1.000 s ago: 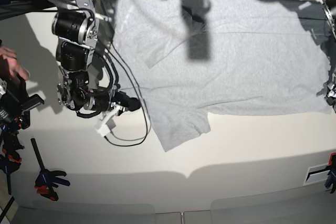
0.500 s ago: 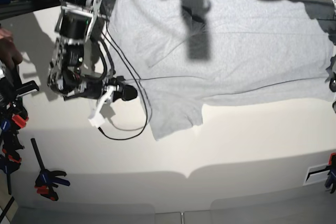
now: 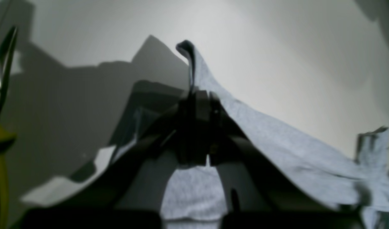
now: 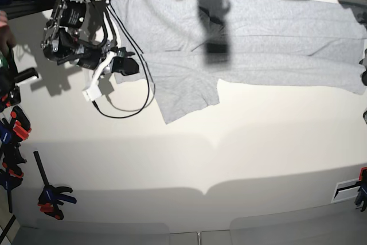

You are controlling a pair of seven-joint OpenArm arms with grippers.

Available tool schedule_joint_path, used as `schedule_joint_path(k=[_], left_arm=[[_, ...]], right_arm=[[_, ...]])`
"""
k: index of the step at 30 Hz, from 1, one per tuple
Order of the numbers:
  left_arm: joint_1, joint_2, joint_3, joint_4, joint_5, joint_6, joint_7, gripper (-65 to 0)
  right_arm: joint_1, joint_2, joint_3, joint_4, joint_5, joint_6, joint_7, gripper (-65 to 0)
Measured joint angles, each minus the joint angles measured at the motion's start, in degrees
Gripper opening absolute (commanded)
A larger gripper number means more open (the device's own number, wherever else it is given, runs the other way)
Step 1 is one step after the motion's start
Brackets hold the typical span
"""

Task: Fold the T-shirt properly
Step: 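Drag the shirt with both grippers away from the table edge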

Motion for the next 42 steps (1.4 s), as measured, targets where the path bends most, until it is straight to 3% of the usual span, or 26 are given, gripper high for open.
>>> schedule_joint_path(k=[5,12,21,26,27,28,30,31,36,42], left_arm=[[2.93,-0.02,-3.08,0.0,-0.94,0.0,4.31,-65.0],[7.93,0.11,-3.06,-0.02,-1.01,0.0,4.24,-65.0],[8.02,0.09,-3.19,1.9,-2.47,0.0,3.82,-65.0],[8.07,0.11,-3.19,2.01,-0.17,0.0,3.93,-65.0],[8.04,0.11,-3.19,2.01,-0.09,0.0,4.09,-62.1],[8.04,0.11,-3.19,2.01,0.13,0.0,4.09,-53.8],[8.04,0.11,-3.19,2.01,0.92,0.0,4.13,-42.0],[8.04,0.11,-3.19,2.01,0.96,0.0,4.15,-40.3],[8.04,0.11,-3.19,2.01,0.96,0.0,4.22,-40.2],[8.04,0.11,-3.19,2.01,0.96,0.0,4.2,-40.2]], right_arm=[[-3.3,0.02,0.0,0.0,0.0,0.0,-0.44,-65.0],[-4.07,0.0,0.0,0.0,-0.02,0.0,-0.15,-65.0],[-4.04,0.02,0.0,0.0,-0.07,0.0,-0.13,-65.0],[-4.07,0.0,0.0,0.0,-2.1,0.0,-0.15,-65.0],[-4.07,0.0,0.0,0.0,-2.14,0.0,-0.15,-65.0],[-4.04,0.02,0.0,0.0,-2.16,0.0,-0.22,-61.7],[-4.04,0.02,0.0,0.0,-2.27,0.0,-0.15,-47.3],[-4.07,0.02,0.0,0.0,-2.32,0.0,-0.02,-43.5],[-4.07,0.04,0.02,0.0,-0.68,0.0,1.16,-42.5],[-4.13,-0.02,4.11,5.64,5.22,-0.02,-1.97,-42.5]])
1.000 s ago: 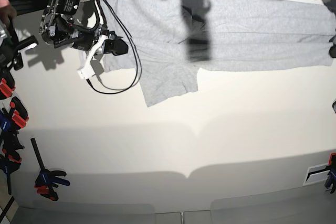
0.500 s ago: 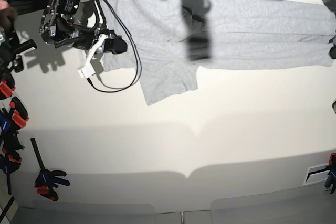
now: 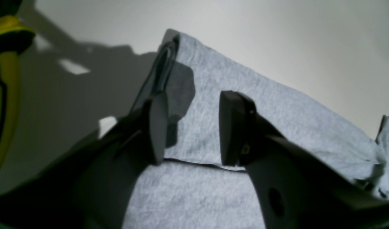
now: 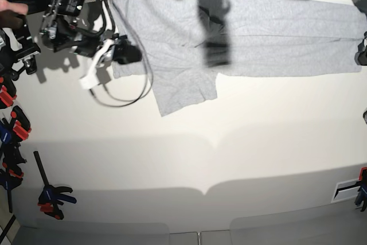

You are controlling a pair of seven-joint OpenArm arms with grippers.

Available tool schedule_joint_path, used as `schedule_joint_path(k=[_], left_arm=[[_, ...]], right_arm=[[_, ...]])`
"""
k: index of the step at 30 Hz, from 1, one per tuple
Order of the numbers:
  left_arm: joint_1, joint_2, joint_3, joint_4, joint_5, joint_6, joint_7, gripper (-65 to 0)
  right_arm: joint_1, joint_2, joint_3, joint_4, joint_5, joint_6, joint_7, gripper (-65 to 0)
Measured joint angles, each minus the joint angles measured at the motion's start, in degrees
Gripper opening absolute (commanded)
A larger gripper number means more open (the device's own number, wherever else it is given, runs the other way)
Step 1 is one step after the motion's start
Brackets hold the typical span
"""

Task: Fold the T-shirt properly
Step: 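Drag the shirt with both grippers away from the table edge, then pull the held hem with the right gripper toward the collar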

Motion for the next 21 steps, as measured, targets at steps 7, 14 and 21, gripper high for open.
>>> schedule_joint_path(k=[7,14,21], left_arm=[[-0.04,0.0,0.0,0.09,-2.4,0.0,-0.33,-40.2],[-0.04,0.0,-0.04,0.09,-3.23,0.0,-0.39,-40.2],[0.0,0.0,-0.09,0.11,-3.26,0.0,-0.35,-40.2]], right_arm=[[7.17,-1.88,8.61,5.18,-5.31,-0.02,8.83,-42.7],[15.91,-11.87,0.92,-6.49,-25.44,-0.15,22.03,-42.7],[22.08,-11.85,-3.54,-20.09,-47.43,-0.44,36.3,-42.7]])
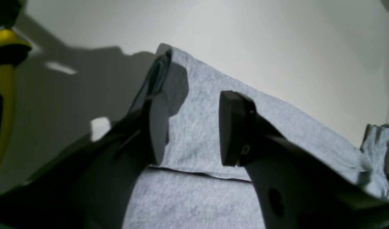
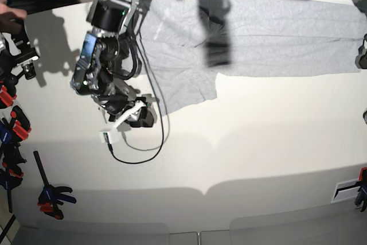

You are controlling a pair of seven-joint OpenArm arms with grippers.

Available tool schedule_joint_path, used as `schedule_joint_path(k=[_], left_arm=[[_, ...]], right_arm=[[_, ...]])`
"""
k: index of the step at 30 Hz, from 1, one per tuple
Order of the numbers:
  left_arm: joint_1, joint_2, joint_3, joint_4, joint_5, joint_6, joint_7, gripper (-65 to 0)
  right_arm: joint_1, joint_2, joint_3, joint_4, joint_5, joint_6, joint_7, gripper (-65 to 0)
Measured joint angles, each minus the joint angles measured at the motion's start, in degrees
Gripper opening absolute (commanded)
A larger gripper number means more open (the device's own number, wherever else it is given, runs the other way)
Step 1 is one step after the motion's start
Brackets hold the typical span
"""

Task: Fold the T-shirt properly
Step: 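Pull the held hem with the right gripper toward the collar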

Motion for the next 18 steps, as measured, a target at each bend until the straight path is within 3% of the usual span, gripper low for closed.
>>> schedule_joint_path(k=[2,7,12,15,18], left_arm=[[0.0,0.0,0.0,0.0,0.02,0.0,-0.63,-40.2],[0.0,0.0,0.0,0.57,0.02,0.0,-0.87,-40.2],[-0.02,0.0,0.0,1.29,0.02,0.0,-0.85,-40.3],[0.0,0.0,0.0,1.29,0.02,0.0,-0.83,-40.3],[0.0,0.0,0.0,1.29,0.0,0.0,-0.85,-40.3]], right_arm=[[0.74,-0.02,0.0,-2.36,-1.51,-3.26,0.15,-42.7],[1.11,-0.22,0.0,-7.96,-1.86,-6.25,0.35,-42.7],[2.14,-0.15,0.02,-11.67,0.72,-5.97,-1.25,-42.8],[2.12,-0.15,0.0,-12.24,5.25,-3.56,-5.64,-43.0],[1.68,-0.2,0.0,-12.33,8.35,-2.51,-8.52,-49.0]])
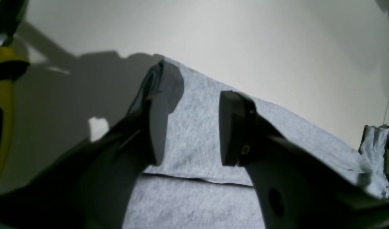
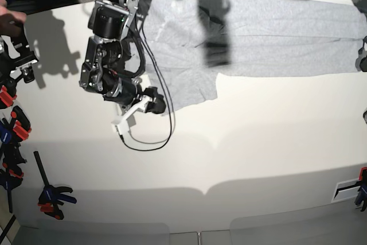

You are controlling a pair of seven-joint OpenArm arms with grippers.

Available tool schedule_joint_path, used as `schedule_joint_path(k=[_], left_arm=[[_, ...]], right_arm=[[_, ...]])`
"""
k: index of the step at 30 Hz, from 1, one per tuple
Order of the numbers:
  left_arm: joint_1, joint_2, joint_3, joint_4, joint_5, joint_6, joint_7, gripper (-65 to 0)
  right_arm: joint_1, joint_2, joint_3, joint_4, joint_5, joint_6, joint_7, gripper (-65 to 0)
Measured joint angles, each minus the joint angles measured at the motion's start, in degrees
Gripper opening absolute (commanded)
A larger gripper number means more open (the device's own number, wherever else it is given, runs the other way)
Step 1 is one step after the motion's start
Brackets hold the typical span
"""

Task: Fold the T-shirt properly
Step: 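Pull the held hem with the right gripper toward the collar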

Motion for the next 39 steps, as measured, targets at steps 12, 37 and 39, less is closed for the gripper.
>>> schedule_joint_path(k=[12,37,39], left_arm=[[0.0,0.0,0.0,0.0,0.02,0.0,0.02,-40.5],[0.0,-0.02,-0.02,0.07,-0.94,0.0,0.0,-40.5],[0.0,-0.02,-0.02,0.07,-1.2,0.0,0.02,-40.5]], right_arm=[[-0.52,-0.37,-0.22,1.75,2.84,2.78,-8.26,-65.0],[-25.86,-5.22,-29.62,43.45,10.38,2.8,-20.85,-65.0],[-27.91,-5.25,-31.15,45.11,10.84,2.8,-20.76,-65.0]])
